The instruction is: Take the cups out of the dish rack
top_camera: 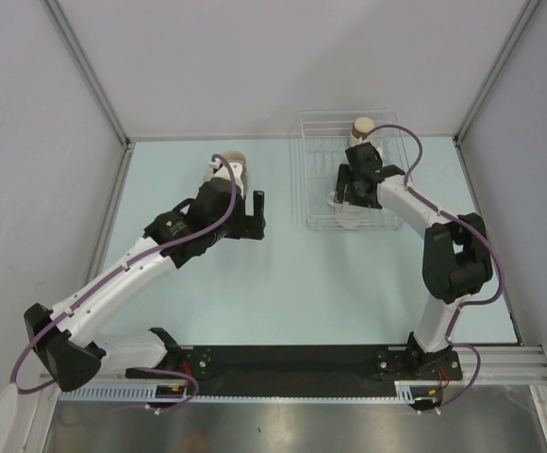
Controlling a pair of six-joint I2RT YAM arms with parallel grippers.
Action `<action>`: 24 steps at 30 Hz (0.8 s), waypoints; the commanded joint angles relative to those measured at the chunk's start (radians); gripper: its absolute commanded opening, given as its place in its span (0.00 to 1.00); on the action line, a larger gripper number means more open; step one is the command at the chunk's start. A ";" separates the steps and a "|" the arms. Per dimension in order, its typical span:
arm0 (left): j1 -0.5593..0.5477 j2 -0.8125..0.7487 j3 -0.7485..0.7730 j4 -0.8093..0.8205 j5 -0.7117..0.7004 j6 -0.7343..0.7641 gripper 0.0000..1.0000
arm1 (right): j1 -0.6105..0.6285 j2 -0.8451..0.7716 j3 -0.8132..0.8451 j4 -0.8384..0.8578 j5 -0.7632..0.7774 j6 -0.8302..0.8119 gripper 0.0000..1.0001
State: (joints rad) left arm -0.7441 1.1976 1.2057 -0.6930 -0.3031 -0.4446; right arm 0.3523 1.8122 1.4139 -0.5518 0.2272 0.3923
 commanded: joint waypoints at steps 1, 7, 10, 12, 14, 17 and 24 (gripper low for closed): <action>-0.001 0.002 -0.009 0.035 0.013 -0.014 1.00 | 0.017 -0.008 -0.004 -0.019 0.014 0.026 0.00; -0.001 0.000 -0.011 0.041 0.021 -0.017 1.00 | 0.019 -0.016 0.063 -0.074 0.047 0.028 0.00; -0.001 -0.001 -0.012 0.047 0.021 -0.014 1.00 | 0.016 -0.034 0.132 -0.121 0.055 0.023 0.00; -0.001 -0.001 -0.012 0.052 0.024 -0.016 1.00 | 0.014 -0.048 0.189 -0.138 0.058 0.016 0.00; -0.001 0.002 -0.012 0.062 0.030 -0.022 1.00 | 0.013 -0.060 0.247 -0.175 0.051 0.011 0.00; -0.001 0.013 -0.012 0.082 0.045 -0.032 1.00 | 0.010 -0.088 0.272 -0.200 0.026 0.013 0.00; 0.000 0.036 -0.001 0.147 0.107 -0.071 1.00 | -0.087 -0.263 0.082 0.034 -0.335 0.104 0.00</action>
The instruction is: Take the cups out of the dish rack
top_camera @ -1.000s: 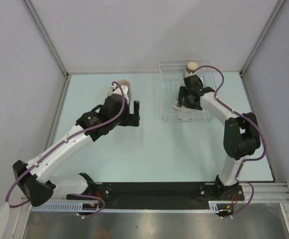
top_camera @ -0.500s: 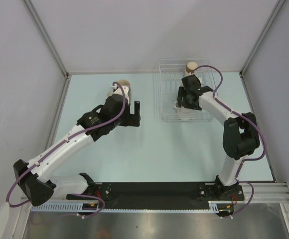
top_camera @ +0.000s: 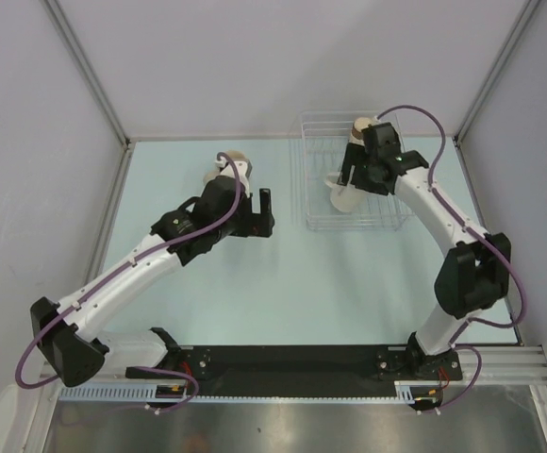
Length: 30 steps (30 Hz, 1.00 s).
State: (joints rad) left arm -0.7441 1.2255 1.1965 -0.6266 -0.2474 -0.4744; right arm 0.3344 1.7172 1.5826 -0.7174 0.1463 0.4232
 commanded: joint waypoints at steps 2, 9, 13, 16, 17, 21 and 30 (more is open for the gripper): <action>0.000 0.008 0.003 0.112 0.072 -0.055 1.00 | -0.132 -0.256 -0.231 0.319 -0.362 0.145 0.00; 0.003 -0.037 -0.070 0.263 0.138 -0.118 1.00 | -0.250 -0.372 -0.505 0.842 -0.772 0.395 0.00; 0.011 -0.063 -0.118 0.333 0.171 -0.154 1.00 | -0.310 -0.381 -0.668 1.223 -0.913 0.657 0.00; 0.032 -0.083 -0.158 0.393 0.201 -0.193 1.00 | -0.328 -0.354 -0.734 1.484 -0.979 0.829 0.00; 0.038 -0.107 -0.172 0.430 0.209 -0.214 1.00 | -0.327 -0.347 -0.742 1.531 -0.990 0.862 0.00; 0.101 -0.190 -0.251 0.539 0.249 -0.276 1.00 | -0.327 -0.329 -0.780 1.774 -1.025 1.008 0.00; 0.227 -0.282 -0.345 0.679 0.421 -0.366 1.00 | -0.212 -0.395 -0.780 1.748 -1.028 1.007 0.00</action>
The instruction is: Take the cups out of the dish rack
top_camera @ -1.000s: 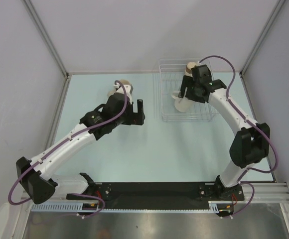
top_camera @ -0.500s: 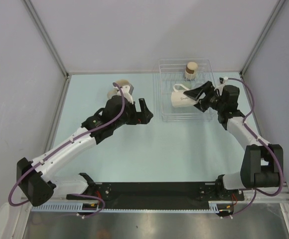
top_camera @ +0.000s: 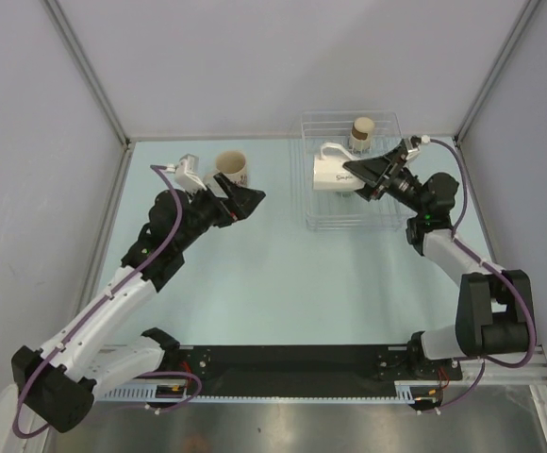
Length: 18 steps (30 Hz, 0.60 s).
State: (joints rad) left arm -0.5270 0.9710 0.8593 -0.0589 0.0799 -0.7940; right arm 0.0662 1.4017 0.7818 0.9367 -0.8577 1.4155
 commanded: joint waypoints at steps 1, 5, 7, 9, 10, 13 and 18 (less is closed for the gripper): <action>0.009 -0.038 -0.009 0.128 0.099 -0.048 1.00 | 0.070 -0.092 0.022 0.058 -0.024 -0.018 0.00; 0.009 -0.052 -0.011 0.142 0.132 -0.048 1.00 | 0.148 -0.144 0.039 -0.137 0.000 -0.142 0.00; 0.009 -0.055 -0.016 0.152 0.172 -0.051 1.00 | 0.188 -0.145 0.037 -0.162 0.017 -0.174 0.00; 0.009 -0.067 -0.046 0.197 0.239 -0.074 1.00 | 0.224 -0.139 0.034 -0.176 0.035 -0.187 0.00; 0.007 -0.074 -0.057 0.249 0.259 -0.083 1.00 | 0.234 -0.132 0.034 -0.176 0.039 -0.196 0.00; 0.007 -0.081 -0.074 0.278 0.310 -0.106 1.00 | 0.264 -0.106 0.039 -0.170 0.052 -0.197 0.00; 0.007 -0.097 -0.100 0.336 0.353 -0.129 0.99 | 0.293 -0.058 0.059 -0.134 0.060 -0.190 0.00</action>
State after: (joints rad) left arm -0.5205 0.9058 0.7792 0.1600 0.3508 -0.8829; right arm 0.3378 1.3258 0.7818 0.7055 -0.8314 1.2285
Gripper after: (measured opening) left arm 0.996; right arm 0.804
